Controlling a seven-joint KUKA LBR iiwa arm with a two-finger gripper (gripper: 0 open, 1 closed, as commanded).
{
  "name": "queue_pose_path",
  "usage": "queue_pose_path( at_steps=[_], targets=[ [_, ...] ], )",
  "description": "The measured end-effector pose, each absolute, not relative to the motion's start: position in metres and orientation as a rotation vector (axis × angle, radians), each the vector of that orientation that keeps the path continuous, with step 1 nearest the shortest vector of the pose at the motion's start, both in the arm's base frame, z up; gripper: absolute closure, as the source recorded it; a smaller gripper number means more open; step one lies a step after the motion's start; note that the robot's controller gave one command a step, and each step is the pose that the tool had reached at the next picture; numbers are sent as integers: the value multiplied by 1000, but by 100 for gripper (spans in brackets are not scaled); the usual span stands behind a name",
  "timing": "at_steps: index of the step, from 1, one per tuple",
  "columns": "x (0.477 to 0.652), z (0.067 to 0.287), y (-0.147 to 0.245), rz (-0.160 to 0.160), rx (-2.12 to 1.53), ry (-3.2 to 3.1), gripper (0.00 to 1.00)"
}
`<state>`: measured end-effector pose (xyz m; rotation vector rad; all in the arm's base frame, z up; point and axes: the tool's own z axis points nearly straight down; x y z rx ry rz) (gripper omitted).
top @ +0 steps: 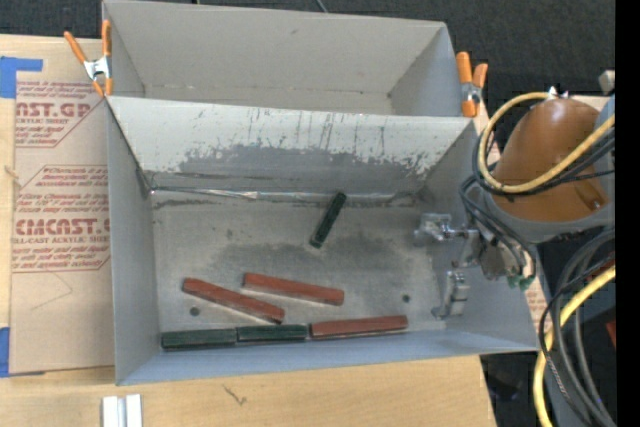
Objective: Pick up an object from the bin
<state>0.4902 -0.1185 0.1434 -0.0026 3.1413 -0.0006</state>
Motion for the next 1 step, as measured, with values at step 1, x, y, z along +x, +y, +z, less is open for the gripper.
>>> queue_pose_path(
  at_steps=[1],
  targets=[
    [490, 143, -119, -1, -3, 3141, 0]
  ],
)
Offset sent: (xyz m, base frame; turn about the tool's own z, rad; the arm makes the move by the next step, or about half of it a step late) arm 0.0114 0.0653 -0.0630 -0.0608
